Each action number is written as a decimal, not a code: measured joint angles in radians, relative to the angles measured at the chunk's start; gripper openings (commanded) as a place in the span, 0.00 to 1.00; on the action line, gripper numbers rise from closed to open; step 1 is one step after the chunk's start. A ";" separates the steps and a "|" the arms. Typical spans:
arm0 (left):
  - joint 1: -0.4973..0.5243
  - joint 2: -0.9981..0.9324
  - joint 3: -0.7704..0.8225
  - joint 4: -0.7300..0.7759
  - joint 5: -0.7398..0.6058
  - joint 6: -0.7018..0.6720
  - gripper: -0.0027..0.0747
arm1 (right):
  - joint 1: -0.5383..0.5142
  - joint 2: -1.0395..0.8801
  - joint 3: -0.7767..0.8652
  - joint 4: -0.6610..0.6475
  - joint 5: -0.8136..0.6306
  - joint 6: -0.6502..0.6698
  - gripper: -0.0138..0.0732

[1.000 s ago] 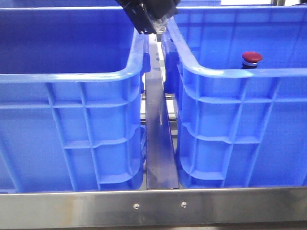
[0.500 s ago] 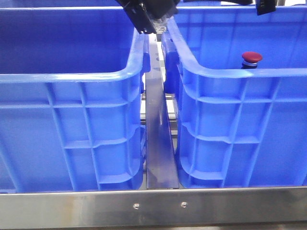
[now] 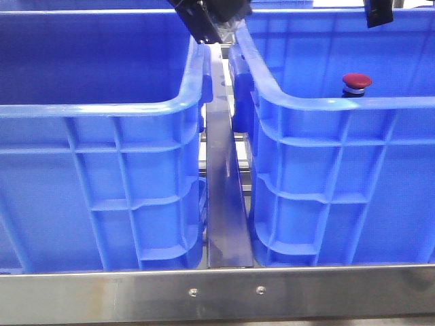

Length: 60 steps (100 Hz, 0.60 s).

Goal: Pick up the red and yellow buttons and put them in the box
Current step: 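Grasp the yellow button with the right gripper and release the left gripper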

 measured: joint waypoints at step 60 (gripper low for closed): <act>0.000 0.000 0.000 -0.007 0.002 0.000 0.71 | -0.154 -0.002 0.000 0.006 0.000 -0.074 0.47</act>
